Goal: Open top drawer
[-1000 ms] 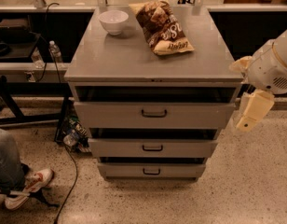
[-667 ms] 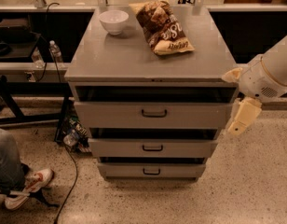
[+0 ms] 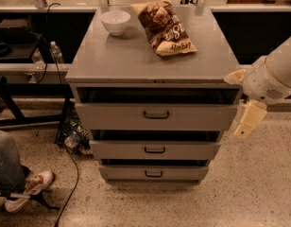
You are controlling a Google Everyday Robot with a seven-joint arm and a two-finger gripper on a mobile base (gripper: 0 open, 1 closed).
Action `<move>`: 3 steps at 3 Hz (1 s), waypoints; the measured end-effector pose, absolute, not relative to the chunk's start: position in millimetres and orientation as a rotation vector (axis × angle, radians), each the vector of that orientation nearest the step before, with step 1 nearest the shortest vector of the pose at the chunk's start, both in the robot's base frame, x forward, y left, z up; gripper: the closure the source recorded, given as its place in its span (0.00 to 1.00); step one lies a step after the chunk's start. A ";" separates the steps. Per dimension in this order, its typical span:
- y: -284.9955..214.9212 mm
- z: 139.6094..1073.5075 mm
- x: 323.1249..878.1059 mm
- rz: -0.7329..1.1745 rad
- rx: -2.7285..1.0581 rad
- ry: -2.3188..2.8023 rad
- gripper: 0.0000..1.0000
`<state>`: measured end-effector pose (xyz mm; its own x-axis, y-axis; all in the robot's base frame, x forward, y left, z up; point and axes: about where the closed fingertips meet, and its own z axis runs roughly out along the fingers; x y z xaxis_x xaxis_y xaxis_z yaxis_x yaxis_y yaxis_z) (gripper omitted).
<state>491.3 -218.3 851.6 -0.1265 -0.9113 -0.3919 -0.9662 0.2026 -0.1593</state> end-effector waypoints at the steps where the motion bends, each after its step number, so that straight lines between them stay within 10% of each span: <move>1: -230.5 840.3 492.4 0.196 -1.831 2.040 0.00; 3: -255.6 795.2 509.8 0.147 -2.001 1.957 0.00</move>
Offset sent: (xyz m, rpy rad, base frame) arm 0.0163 -0.0475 -0.0526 -0.0690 0.0049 0.2122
